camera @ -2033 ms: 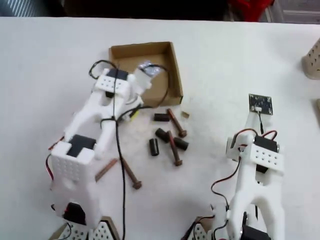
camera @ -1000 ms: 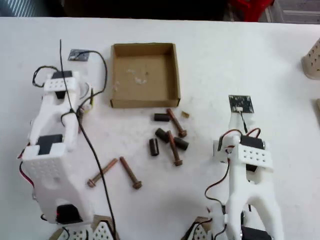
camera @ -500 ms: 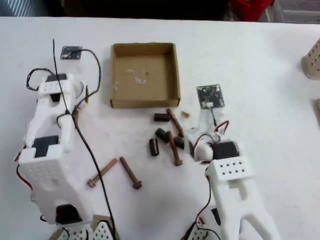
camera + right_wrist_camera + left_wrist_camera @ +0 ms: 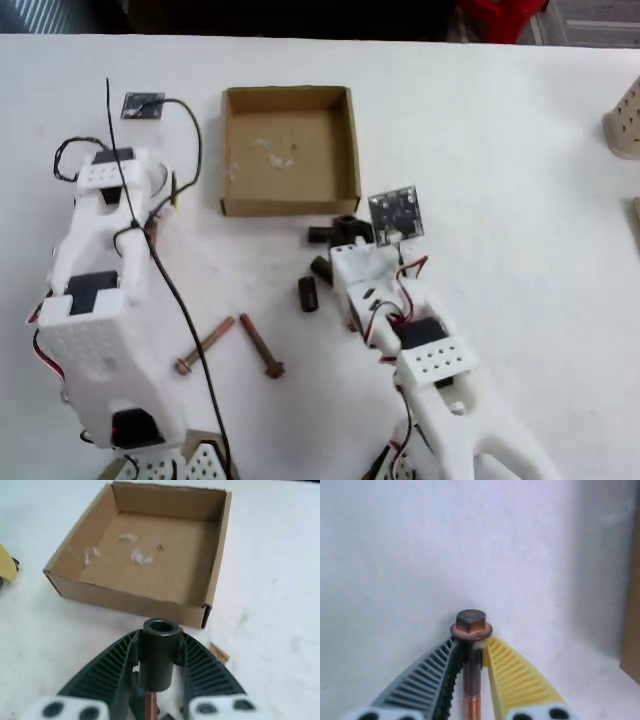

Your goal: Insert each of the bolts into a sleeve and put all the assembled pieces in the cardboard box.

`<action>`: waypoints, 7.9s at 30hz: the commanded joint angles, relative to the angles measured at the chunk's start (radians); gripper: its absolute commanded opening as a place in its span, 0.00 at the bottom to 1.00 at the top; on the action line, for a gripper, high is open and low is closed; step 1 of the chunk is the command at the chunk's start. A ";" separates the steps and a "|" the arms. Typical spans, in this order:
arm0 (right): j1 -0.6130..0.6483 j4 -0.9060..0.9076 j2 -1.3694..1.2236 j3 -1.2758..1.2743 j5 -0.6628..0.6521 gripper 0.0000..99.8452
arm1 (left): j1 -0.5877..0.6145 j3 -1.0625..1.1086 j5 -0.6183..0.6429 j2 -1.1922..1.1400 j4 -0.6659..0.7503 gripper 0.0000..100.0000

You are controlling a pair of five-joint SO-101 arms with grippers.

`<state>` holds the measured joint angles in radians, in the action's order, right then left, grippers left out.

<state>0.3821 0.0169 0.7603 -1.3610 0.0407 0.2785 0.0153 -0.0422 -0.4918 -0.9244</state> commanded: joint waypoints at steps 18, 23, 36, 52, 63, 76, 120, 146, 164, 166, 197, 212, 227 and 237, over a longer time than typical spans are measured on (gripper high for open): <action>0.114 -0.848 -0.294 -0.109 0.003 0.02 | 0.004 -0.011 0.003 0.074 0.026 0.02; 0.111 -1.145 -0.561 -0.077 0.011 0.02 | 0.004 -0.011 0.003 0.074 0.026 0.02; 0.217 -1.581 -0.926 -0.058 0.005 0.02 | 0.004 -0.009 0.003 0.074 0.048 0.02; 0.298 -1.758 -1.176 -0.157 0.003 0.02 | -0.007 -0.008 0.003 0.079 0.048 0.02; 0.262 -1.736 -1.040 -0.270 0.011 0.02 | -0.007 -0.008 0.003 0.079 0.048 0.02; 0.265 -1.672 -1.041 -0.262 0.011 0.02 | -0.025 -0.005 0.011 0.131 0.071 0.02; 0.262 -1.662 -1.041 -0.262 0.011 0.02 | -0.340 1.502 0.012 1.110 1.886 0.02; 0.265 -1.661 -1.041 -0.265 0.006 0.02 | -0.578 1.582 0.327 2.028 0.927 0.02; 0.266 -1.661 -1.041 -0.269 0.008 0.02 | -0.644 1.683 0.324 2.224 0.913 0.02; 0.266 -1.661 -1.041 -0.269 0.008 0.02 | -0.644 1.683 0.324 2.224 0.907 0.02; 0.338 -1.707 -1.040 -0.270 0.011 0.02 | -0.680 1.683 0.141 2.221 0.684 0.02; 0.340 -1.705 -1.040 -0.270 0.011 0.02 | -0.740 1.683 0.132 2.210 0.779 0.02; 0.335 -1.705 -1.041 -0.270 0.009 0.02 | -0.711 1.640 0.132 1.732 1.142 0.02; 0.337 -1.704 -1.041 -0.270 0.009 0.02 | -0.707 1.683 0.133 1.873 1.074 0.02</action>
<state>0.7119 -1.6632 -0.3199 -1.6233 0.0407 -0.4381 1.6970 0.0990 1.3004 0.1941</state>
